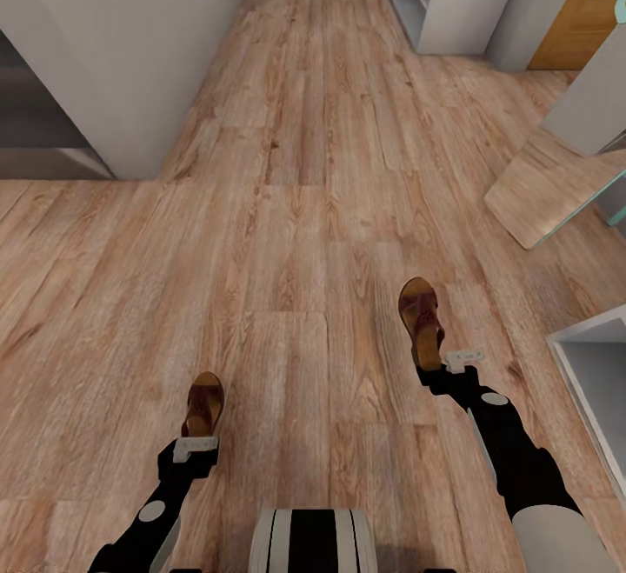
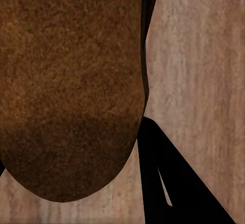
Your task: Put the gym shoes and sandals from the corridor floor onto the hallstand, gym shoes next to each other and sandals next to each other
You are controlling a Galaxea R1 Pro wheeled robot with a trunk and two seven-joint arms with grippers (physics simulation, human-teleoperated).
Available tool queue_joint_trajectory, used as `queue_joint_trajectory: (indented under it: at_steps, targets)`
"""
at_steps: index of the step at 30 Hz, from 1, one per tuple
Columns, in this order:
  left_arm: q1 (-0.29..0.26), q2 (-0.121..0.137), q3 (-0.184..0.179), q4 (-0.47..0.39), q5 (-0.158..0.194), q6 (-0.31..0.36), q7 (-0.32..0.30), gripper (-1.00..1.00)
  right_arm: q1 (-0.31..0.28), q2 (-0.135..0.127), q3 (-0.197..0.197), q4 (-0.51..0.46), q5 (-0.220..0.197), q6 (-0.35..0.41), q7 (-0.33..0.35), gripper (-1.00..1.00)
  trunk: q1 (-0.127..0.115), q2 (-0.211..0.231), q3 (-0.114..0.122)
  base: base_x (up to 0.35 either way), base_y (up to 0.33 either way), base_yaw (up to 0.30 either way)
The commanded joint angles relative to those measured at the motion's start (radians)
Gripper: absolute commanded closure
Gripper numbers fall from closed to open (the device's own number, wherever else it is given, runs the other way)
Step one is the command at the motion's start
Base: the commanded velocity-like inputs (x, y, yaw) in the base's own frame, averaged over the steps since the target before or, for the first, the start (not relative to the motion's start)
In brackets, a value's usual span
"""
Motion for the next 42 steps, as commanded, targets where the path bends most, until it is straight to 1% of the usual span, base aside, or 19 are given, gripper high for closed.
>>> queue_joint_trajectory:
  at_steps: [1,5,12,18,27,31,35,42]
  targets:
    - [0.0,-0.001,0.005,0.001,-0.011,-0.004,0.002,-1.0,0.0,0.0,-0.002,-0.002,0.007,0.006,0.007,1.0,0.0,0.0,-0.001,0.0,0.0,0.0]
    - [0.001,0.0,0.005,0.001,-0.013,-0.002,0.003,-1.0,0.0,0.001,-0.002,-0.001,0.007,0.006,0.007,1.0,0.0,0.0,-0.001,0.0,0.0,0.0]
    - [0.005,0.001,0.008,0.006,-0.004,-0.002,0.003,-1.0,0.0,0.002,-0.002,0.0,0.008,0.006,0.005,1.0,0.003,-0.002,-0.036,0.0,0.0,0.0]
    - [0.006,0.002,0.011,0.009,-0.002,-0.003,0.003,-1.0,0.0,0.002,-0.002,-0.001,0.007,0.005,0.005,1.0,0.003,-0.002,-0.042,0.0,0.0,0.0]
    - [0.007,0.003,0.012,0.01,-0.001,-0.003,0.005,-1.0,0.0,0.002,-0.002,-0.002,0.007,0.005,0.005,1.0,0.007,-0.004,-0.082,0.0,0.0,0.0]
    - [0.008,0.003,0.012,0.011,-0.001,-0.003,0.006,-1.0,0.0,0.002,-0.002,-0.002,0.007,0.006,0.005,1.0,0.007,-0.004,-0.085,0.0,0.0,0.0]
    - [0.008,0.004,0.012,0.01,-0.001,-0.003,0.006,-1.0,0.0,0.001,-0.002,-0.002,0.007,0.006,0.005,1.0,0.009,-0.005,-0.102,0.0,0.0,0.0]
    - [0.009,0.004,0.012,0.01,0.0,-0.006,0.009,-1.0,0.0,0.0,-0.002,-0.002,0.008,0.006,0.005,1.0,0.009,-0.005,-0.107,0.0,0.0,0.0]
